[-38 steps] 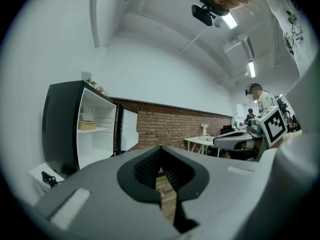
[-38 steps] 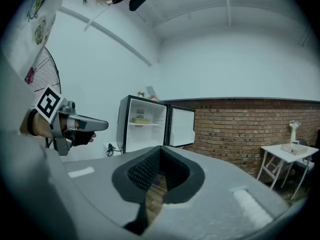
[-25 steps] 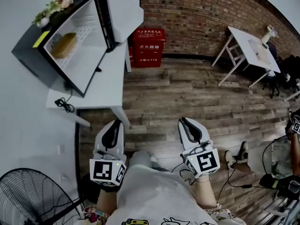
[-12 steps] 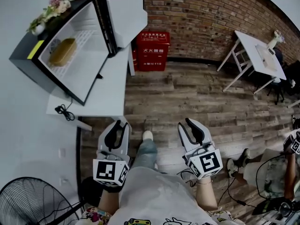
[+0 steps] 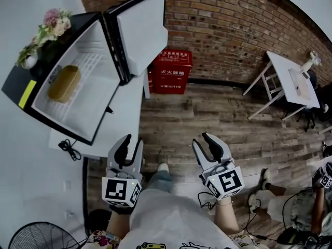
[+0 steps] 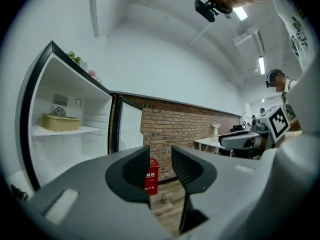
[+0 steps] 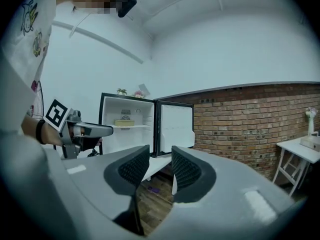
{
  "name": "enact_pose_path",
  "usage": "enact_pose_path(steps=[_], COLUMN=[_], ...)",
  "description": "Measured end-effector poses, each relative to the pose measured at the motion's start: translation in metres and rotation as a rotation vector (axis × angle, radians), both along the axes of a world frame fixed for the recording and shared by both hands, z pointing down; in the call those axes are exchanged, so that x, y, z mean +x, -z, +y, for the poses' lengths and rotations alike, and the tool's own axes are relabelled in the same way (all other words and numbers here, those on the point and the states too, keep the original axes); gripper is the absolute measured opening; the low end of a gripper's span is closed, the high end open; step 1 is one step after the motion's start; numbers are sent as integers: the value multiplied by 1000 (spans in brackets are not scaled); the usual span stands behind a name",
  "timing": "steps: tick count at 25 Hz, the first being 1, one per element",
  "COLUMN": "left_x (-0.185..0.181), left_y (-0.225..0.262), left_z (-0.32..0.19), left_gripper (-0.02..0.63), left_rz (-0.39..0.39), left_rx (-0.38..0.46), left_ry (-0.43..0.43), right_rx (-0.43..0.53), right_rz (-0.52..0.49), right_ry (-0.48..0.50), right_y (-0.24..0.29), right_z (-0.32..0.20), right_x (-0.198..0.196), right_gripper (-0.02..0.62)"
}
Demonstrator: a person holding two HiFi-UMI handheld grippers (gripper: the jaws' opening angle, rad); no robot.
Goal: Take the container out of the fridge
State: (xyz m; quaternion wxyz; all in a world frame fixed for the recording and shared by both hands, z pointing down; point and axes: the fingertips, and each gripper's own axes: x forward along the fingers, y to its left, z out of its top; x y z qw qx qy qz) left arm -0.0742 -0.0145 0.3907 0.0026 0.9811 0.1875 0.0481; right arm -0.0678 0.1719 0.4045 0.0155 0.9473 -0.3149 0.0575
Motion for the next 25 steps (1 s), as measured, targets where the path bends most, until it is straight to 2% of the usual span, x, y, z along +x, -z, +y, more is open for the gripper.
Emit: enact_pose_path(steps=[7, 12, 20, 25], left_x=[68, 100, 108, 98], left_y=[7, 9, 5, 2], left_z=[-15, -42, -78, -102], left_gripper=[151, 164, 173, 184], left_rz=[12, 22, 3, -14], left_rx=[-10, -12, -26, -37], left_ry=[27, 76, 177, 289], right_rx=[-2, -11, -43, -56], right_rz=[-12, -1, 3, 10], right_ry=[38, 87, 206, 328], right_y=[3, 8, 14, 16], right_z=[-15, -44, -87, -121], right_x=[73, 114, 145, 159], right_gripper=[140, 149, 158, 170])
